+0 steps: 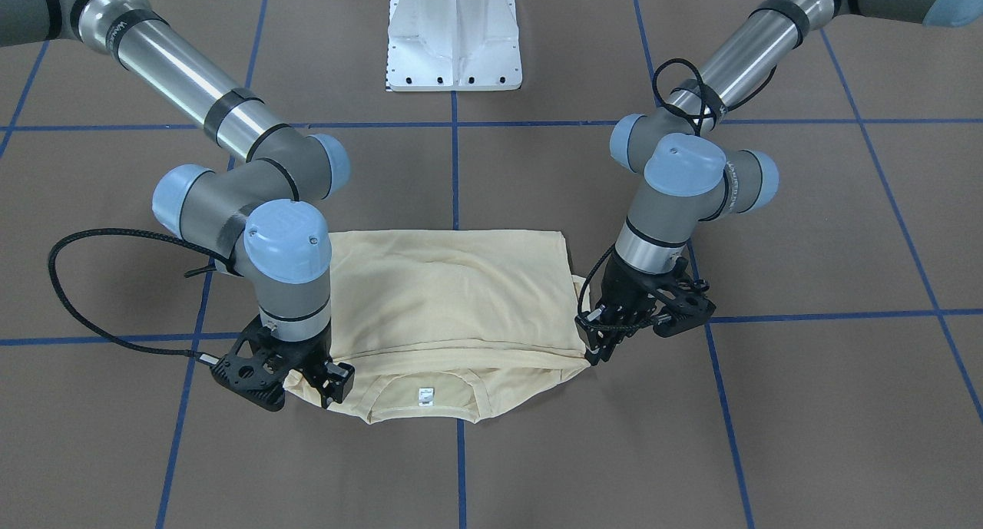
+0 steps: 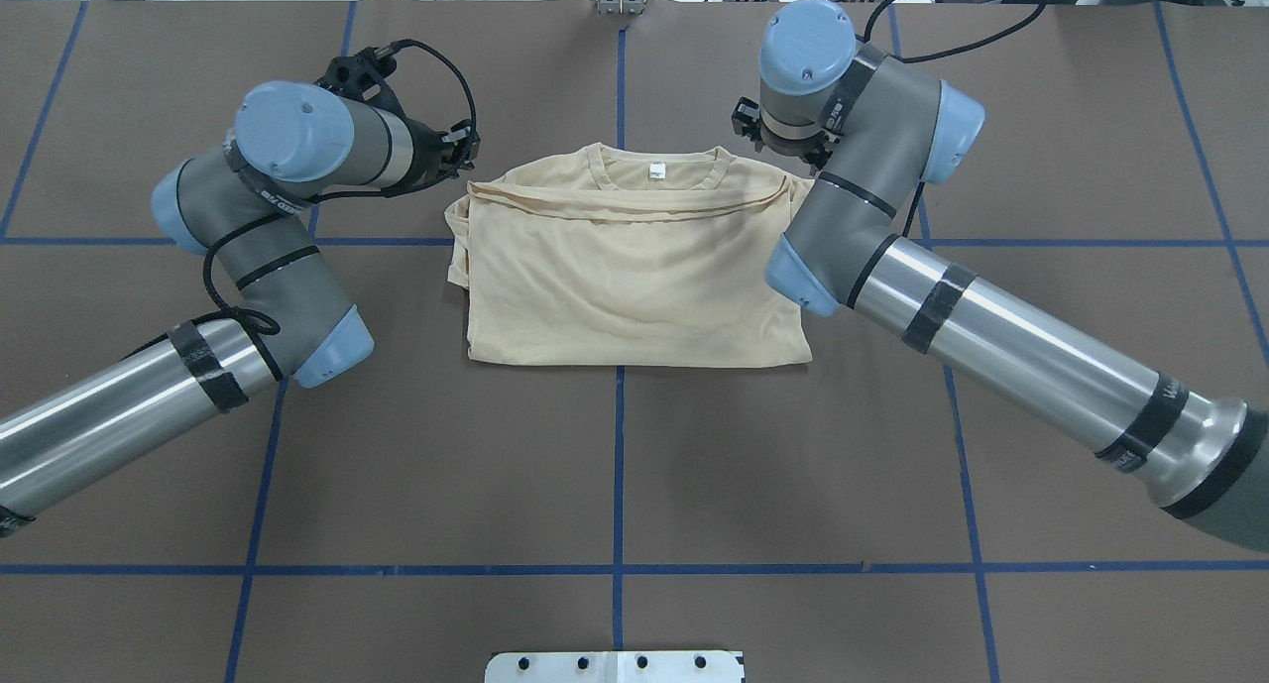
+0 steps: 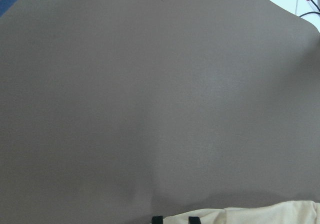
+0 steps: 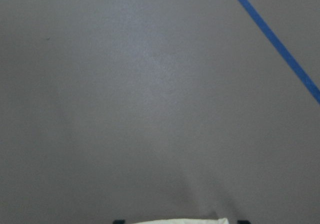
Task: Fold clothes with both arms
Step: 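Release the hem at the collar and raise both grippers away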
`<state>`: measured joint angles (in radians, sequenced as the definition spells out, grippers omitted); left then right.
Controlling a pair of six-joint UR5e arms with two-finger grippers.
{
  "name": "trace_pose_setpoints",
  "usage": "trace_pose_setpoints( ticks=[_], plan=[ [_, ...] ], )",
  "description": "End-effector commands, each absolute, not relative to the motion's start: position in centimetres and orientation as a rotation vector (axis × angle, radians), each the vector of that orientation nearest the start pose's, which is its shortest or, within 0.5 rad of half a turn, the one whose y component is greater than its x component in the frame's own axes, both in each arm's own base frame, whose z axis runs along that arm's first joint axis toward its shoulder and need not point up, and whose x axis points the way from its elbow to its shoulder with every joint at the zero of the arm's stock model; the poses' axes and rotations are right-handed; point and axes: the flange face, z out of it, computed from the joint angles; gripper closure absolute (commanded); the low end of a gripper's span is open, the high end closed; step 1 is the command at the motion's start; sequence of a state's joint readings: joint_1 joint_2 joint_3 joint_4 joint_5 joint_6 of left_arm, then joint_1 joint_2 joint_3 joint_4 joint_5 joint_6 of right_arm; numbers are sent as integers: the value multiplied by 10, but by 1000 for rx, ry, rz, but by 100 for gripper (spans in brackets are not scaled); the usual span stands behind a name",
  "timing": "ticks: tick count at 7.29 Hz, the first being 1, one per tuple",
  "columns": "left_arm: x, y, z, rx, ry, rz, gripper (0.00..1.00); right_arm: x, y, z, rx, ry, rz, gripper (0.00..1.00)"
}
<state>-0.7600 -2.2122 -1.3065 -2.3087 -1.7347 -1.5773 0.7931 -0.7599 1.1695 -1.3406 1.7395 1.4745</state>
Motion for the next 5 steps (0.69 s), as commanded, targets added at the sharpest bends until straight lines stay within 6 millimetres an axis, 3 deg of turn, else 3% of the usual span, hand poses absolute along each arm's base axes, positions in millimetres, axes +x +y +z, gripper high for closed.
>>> trace_pose_setpoints(
  ticks=[1,2,3,4,5],
  plan=[
    [436,-592,297,288,1159,-580,71,-422,-621,350,114,-710,703,21],
    [425,-583,302,294,1164,-582,71,-416,-572,346,89,-798,749,21],
    [418,-577,289,308,1190,-577,71,-424,-517,351,19,-876,819,22],
    [413,-574,300,309,1177,-591,70,-430,-477,341,-22,-992,856,23],
    [402,-566,301,332,1181,-598,70,-443,-454,332,-68,-1040,887,23]
  ],
)
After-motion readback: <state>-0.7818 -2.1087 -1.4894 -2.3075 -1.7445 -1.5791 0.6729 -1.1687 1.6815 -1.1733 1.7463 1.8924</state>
